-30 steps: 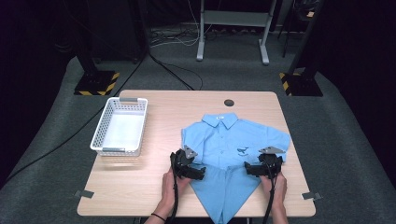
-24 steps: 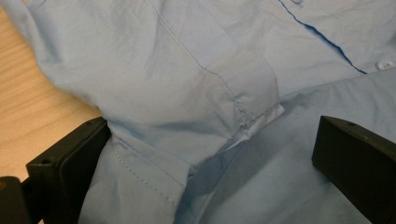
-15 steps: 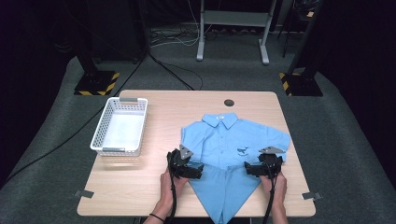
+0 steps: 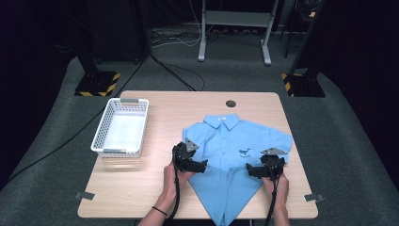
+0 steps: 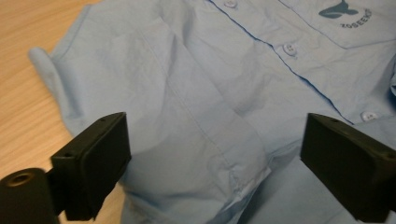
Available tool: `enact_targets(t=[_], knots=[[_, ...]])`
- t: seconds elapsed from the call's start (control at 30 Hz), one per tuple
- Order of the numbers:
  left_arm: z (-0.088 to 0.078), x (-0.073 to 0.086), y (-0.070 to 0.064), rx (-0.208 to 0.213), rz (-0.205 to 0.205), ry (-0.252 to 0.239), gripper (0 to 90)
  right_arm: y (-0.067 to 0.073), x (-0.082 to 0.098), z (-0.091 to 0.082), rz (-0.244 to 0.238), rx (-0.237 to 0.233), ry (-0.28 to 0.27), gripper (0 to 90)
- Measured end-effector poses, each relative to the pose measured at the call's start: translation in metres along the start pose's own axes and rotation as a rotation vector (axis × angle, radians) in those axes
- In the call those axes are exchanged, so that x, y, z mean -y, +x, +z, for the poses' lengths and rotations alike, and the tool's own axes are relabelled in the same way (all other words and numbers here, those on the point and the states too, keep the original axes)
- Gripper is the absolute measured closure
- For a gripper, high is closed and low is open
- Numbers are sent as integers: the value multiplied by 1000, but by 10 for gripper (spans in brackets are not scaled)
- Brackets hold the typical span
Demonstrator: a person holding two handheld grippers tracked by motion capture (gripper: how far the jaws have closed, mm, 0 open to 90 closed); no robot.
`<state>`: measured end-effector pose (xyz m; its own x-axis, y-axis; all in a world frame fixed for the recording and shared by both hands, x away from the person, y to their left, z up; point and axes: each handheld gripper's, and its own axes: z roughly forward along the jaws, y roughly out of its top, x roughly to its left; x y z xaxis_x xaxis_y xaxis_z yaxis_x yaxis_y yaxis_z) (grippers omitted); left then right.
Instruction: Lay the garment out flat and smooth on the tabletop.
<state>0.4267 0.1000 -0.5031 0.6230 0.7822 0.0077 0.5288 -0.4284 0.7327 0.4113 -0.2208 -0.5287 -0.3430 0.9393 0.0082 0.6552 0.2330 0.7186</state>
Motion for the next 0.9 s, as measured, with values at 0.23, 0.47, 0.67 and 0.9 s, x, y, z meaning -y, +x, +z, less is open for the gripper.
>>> enact_targets(t=[0.23, 0.47, 0.67, 0.9], knots=[[7, -1, -6, -42, 40, 55, 301, 0, 0, 0, 0, 0, 0, 0], [11, -1, -6, -48, 81, 74, 625, 0, 0, 0, 0, 0, 0, 0], [8, 1, -3, -55, 91, 43, 802, 0, 0, 0, -1, -1, 0, 0], [9, -2, -4, -63, 23, 69, 323, 0, 0, 0, -2, -2, 0, 0]])
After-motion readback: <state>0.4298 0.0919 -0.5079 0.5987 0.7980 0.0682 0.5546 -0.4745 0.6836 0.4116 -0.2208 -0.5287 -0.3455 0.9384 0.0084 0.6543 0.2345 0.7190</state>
